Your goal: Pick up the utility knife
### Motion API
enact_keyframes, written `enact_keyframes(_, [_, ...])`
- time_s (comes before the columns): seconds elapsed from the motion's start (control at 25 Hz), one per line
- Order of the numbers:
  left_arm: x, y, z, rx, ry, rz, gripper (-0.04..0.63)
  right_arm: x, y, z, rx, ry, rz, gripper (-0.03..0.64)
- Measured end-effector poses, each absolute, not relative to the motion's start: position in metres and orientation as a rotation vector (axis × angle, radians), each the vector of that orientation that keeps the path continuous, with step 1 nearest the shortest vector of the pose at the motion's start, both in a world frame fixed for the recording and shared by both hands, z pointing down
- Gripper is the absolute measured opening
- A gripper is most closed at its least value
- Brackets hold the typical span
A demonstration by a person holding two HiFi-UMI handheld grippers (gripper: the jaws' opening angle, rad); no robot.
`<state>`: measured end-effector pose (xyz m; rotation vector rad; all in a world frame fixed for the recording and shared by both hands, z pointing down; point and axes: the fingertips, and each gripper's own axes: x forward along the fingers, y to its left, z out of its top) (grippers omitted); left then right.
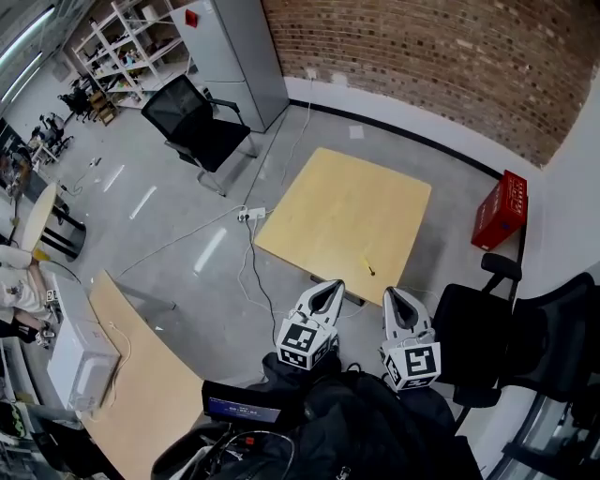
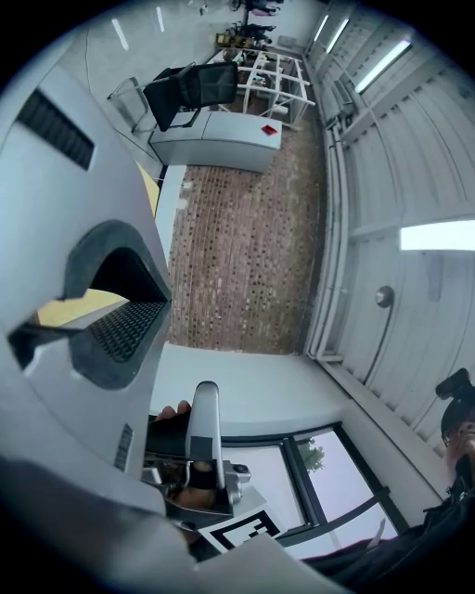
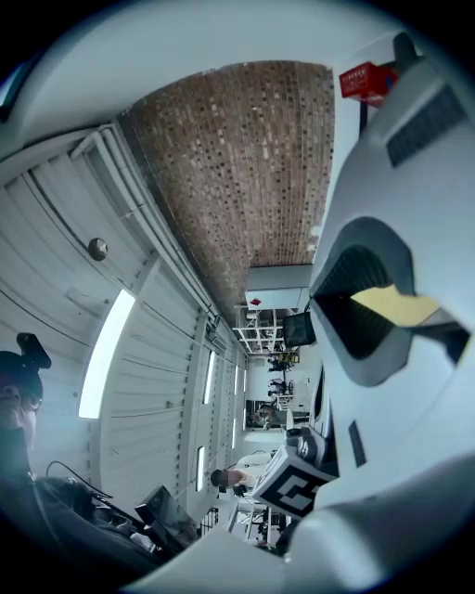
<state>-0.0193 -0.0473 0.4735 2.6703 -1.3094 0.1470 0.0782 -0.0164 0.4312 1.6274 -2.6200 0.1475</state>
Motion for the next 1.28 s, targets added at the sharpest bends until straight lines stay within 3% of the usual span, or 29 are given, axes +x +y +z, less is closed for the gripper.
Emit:
enact_keyframes(0.8, [-0.071, -0.142, 0.495, 2.617, -1.224, 0.167, 0.000, 0.024, -0.115, 0.450, 1.646, -2.555, 0.196, 0.005])
enact_keyframes(1.28, [-0.061, -0.167, 0.508, 2.605, -1.171, 0.183, 0.000, 0.033, -0.134, 0.459, 1.688, -2.529, 0.260, 0.005])
